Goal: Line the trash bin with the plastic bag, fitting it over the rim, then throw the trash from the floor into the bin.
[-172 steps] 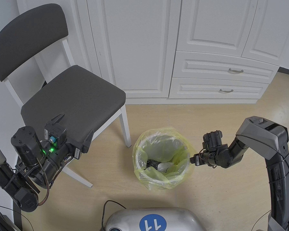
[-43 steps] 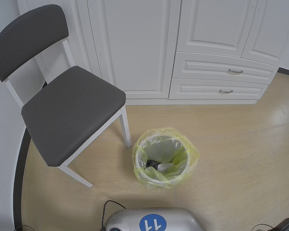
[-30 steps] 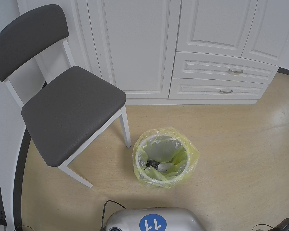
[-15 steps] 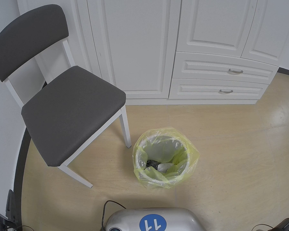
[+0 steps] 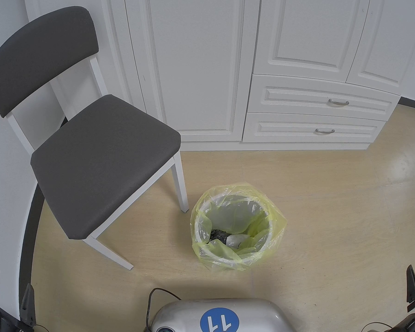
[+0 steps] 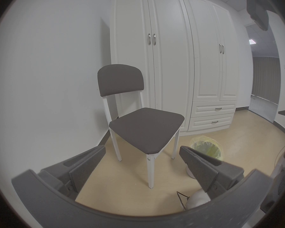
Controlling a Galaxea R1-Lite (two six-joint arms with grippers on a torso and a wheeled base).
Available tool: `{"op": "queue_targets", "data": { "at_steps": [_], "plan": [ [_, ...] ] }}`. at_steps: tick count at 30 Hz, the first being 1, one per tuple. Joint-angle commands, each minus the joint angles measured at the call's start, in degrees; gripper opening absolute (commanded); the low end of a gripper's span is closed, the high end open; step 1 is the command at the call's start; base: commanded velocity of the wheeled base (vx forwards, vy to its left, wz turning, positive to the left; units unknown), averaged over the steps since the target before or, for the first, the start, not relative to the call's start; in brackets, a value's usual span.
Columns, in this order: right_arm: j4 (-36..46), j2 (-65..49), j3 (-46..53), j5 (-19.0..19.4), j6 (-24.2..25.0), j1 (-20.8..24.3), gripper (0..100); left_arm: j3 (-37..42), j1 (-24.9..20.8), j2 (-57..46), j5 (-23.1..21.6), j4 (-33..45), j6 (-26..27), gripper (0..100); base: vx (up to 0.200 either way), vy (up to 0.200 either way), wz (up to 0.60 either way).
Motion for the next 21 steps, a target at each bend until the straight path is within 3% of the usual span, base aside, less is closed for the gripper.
{"op": "queue_targets", "data": {
  "at_steps": [1,4,19,21],
  "plan": [
    [0.25,-0.74,0.99,1.61,0.00,-0.09,100,0.90,0.00,-0.59,-0.14,-0.05,-0.05,100,0.000,0.000,0.00],
    [1.48,-0.74,0.99,4.60,0.17,-0.18,100,0.90,0.00,-0.59,-0.31,-0.05,-0.14,100,0.000,0.000,0.00],
    [1.39,-0.74,0.99,4.42,1.05,-0.09,100,0.90,0.09,-0.59,1.10,0.21,-2.25,100,0.000,0.000,0.00],
    [1.39,-0.74,0.99,4.42,1.05,-0.09,100,0.99,0.09,-0.68,-1.19,1.62,-2.86,100,0.000,0.000,0.00]
  ]
}}
